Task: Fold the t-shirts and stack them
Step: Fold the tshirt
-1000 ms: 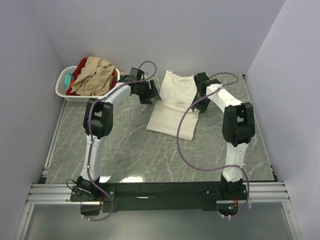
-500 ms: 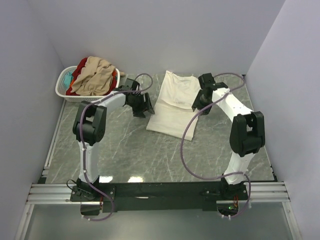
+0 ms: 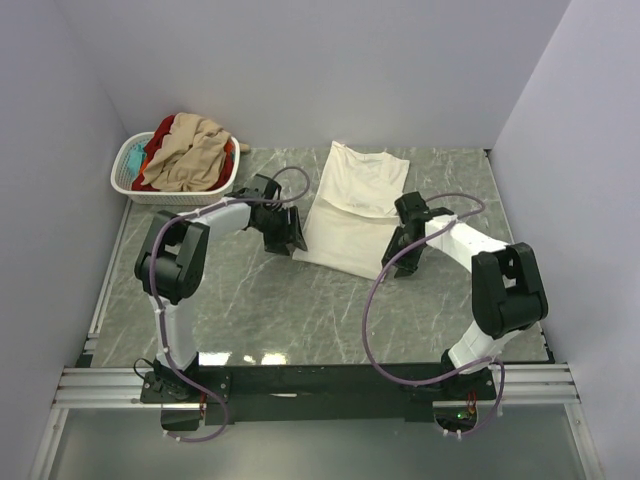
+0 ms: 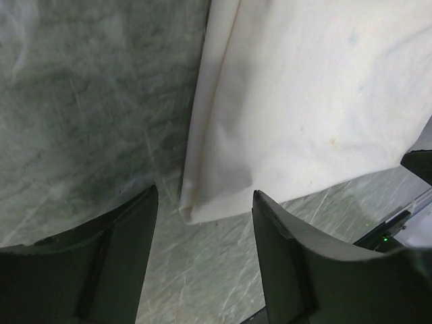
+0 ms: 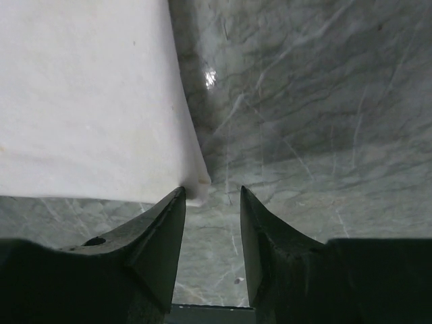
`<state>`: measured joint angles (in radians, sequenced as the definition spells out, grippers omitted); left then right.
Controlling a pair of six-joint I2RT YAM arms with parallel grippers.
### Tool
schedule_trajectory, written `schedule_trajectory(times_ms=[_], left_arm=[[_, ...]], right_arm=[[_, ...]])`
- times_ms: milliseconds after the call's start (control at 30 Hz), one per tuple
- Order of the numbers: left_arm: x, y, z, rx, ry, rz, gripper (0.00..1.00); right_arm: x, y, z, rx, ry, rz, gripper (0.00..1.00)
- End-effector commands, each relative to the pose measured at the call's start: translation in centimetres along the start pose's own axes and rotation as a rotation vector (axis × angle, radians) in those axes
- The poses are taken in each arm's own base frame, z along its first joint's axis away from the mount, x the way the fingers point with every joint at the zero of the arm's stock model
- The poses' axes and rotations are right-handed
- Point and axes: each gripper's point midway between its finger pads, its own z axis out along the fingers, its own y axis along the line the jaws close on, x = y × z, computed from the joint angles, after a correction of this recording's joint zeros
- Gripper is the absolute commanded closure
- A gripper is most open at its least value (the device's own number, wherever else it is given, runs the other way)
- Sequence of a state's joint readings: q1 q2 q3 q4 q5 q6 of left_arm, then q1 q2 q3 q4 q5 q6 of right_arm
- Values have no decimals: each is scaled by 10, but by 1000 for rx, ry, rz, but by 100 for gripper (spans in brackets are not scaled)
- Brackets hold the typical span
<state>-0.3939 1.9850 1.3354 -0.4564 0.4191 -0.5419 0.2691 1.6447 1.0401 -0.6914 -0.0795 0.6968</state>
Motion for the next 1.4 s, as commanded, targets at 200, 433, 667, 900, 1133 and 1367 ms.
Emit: schedule_trajectory(times_ms=[200,433,667,900,1133,1367], left_arm=[[6,-1,-12,-43,-47,48,43],[14,6,-5,-77,-36,43,51],[19,10,-2,-81,-22,37,62],[27,8,5,-54,7,22,68],[39,10,13,-27,44,-5,100],[35,3,-1,-17,10,4,100]], right_arm=[[10,15,5,-81,-7,-2,58],[20,9,19,-52,37,-5,62],[31,6,28,-45,73,0,64],[34,7,34,-44,90,5,67],[39,6,36,-47,112,6,86],[38,2,25,-25,103,-30,100]])
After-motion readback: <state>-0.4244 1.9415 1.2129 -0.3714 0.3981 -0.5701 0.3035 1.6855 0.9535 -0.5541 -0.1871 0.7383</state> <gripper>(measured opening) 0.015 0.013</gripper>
